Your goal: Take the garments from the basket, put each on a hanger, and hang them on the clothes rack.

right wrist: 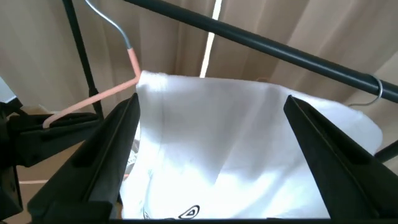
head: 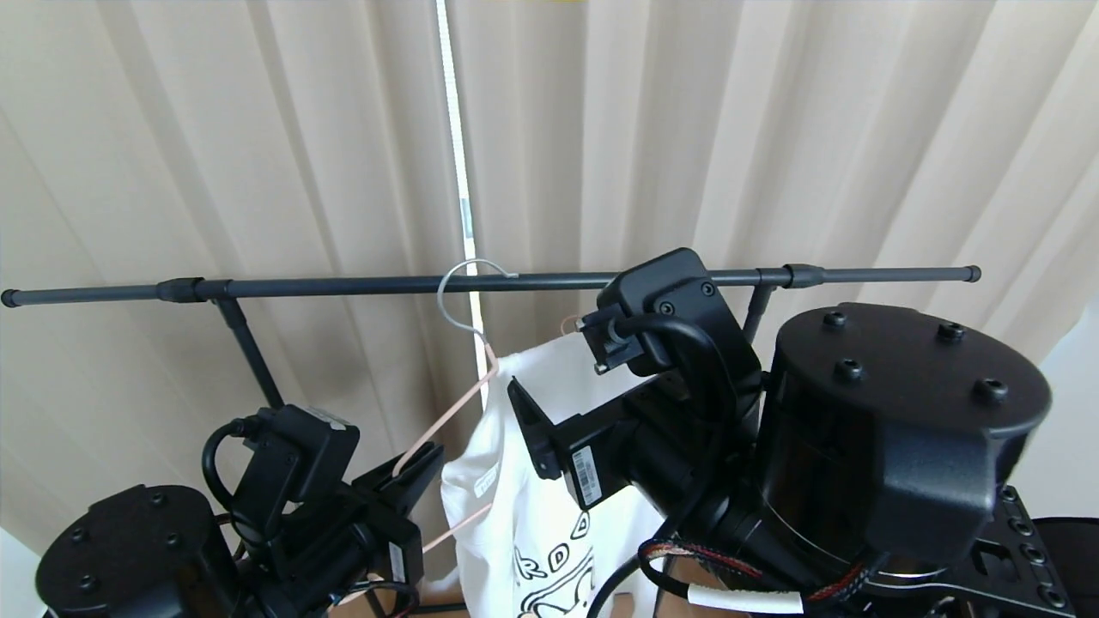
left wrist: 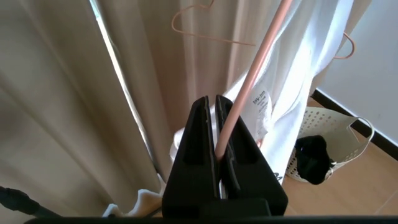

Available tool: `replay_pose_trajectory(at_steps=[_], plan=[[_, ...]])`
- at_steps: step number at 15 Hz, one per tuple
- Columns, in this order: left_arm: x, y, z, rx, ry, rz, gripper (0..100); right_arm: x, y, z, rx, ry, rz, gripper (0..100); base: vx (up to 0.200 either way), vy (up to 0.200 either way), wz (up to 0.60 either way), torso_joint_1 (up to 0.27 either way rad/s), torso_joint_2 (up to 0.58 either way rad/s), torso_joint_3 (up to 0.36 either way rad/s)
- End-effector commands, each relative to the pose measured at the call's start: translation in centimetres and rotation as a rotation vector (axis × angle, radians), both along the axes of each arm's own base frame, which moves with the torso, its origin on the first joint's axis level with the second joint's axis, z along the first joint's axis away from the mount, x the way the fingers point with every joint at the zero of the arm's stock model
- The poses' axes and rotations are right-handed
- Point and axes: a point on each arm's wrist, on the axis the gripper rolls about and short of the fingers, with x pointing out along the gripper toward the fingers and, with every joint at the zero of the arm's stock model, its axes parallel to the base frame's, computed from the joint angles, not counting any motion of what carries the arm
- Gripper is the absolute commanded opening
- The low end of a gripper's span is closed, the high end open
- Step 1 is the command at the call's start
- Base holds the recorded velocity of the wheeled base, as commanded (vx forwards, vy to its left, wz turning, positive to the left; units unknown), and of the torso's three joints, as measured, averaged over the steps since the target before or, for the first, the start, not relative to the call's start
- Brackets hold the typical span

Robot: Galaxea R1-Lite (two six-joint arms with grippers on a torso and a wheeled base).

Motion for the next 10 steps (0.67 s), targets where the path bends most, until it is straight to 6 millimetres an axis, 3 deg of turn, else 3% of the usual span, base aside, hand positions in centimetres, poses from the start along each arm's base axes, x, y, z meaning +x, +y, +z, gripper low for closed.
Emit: replay_pose_trajectory(at_steps=[1,7,10], plan=[[0.0,0.2,-0.1,0.003,0.004,0.002,0,-0.1,-0.5,0.1,-0.006,-0.004,0.002,100,0.000,0.000,0.00,0.000,0.00,0.000],[-0.2,1.8,-0.5,0.020,0.028,-0.035,0,-0.4,-4.6,0.4,-0.022,0.011,0.130,100,0.000,0.000,0.00,0.000,0.00,0.000],[-0.7,2.3,-1.1,0.031,0.066,-0.114,0,-1.0,-8.9,0.7,-0.087,-0.024,0.259,100,0.000,0.000,0.00,0.000,0.00,0.000]])
